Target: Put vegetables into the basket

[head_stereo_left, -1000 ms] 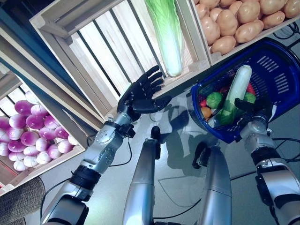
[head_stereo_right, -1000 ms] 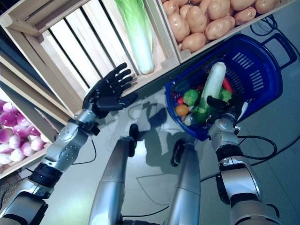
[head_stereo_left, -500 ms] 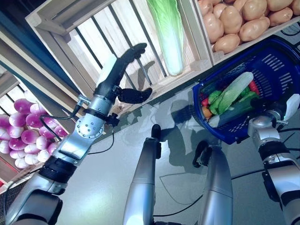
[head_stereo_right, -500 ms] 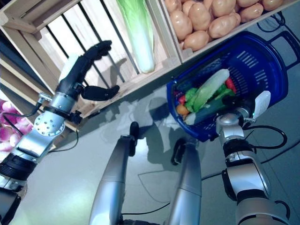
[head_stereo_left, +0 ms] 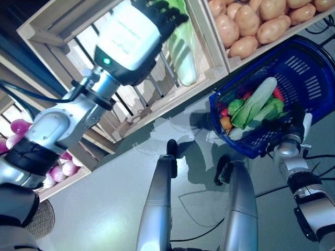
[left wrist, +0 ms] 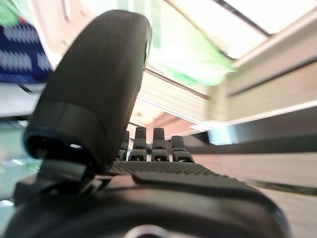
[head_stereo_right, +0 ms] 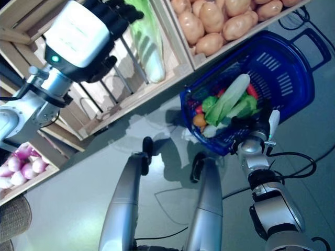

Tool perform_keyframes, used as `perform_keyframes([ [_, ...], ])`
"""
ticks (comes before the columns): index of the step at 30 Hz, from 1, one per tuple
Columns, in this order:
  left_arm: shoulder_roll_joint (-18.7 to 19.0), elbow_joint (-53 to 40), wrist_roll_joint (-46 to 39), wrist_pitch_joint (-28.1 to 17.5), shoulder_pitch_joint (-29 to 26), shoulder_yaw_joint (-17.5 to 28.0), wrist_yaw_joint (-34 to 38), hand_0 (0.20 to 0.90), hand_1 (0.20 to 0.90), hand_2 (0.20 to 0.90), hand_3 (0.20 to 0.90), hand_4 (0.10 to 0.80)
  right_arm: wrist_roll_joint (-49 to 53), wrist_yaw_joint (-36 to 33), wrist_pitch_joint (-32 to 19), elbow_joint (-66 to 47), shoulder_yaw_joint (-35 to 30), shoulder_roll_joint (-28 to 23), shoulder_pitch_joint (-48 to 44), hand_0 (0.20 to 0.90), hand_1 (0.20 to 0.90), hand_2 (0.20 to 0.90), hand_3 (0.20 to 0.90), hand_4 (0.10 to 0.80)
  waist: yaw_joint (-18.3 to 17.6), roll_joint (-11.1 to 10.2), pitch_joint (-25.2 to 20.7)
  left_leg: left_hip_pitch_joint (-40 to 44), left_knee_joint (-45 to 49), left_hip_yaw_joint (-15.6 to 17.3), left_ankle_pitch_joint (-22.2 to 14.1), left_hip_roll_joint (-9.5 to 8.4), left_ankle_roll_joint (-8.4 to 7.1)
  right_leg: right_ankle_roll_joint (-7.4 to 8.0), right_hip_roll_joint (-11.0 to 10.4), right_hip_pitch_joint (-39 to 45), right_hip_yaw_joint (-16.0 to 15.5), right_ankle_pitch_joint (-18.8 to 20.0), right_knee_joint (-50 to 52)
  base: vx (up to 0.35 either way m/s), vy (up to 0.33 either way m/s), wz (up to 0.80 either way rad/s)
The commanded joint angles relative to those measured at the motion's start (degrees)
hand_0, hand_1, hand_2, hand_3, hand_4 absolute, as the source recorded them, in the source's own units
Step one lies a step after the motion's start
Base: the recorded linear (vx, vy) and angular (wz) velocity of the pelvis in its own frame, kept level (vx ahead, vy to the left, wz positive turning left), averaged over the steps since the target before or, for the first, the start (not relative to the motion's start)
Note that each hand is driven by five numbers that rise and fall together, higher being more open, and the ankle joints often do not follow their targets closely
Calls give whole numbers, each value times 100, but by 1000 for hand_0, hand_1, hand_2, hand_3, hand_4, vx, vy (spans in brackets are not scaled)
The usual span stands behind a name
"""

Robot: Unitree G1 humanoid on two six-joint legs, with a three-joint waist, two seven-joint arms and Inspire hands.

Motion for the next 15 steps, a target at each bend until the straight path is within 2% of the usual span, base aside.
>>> perform_keyframes([
  [1,-223,284,347,-222,-710,267,1052,900,900,900,900,800,199,100,-625,-396,-73,-427,-137,900,900,900,900,800,-207,-44,-12,763,-29,500,-852,166,326,-1,204,528,135,836,-892,9,34,-7],
  [4,-431,967,654,-427,-1076,-403,1637,900,900,900,900,800,267,159,-645,-442,55,-347,-153,900,900,900,900,800,-317,-112,-12,792,-39,531,-851,201,287,31,249,526,152,862,-904,24,44,-5],
  [9,-550,1724,596,-478,-1333,-1067,1600,900,900,900,900,800,391,147,-656,-482,173,-391,-325,900,900,900,900,800,-394,-138,-12,732,6,582,-872,277,252,69,281,459,211,856,-892,-9,41,-13],
  [15,-524,2290,634,-168,-1235,-1308,1300,900,900,900,900,800,485,164,-636,-503,158,-474,-390,900,900,900,900,800,-441,-111,-12,820,-81,650,-878,309,214,114,299,496,260,850,-935,-19,47,-6],
])
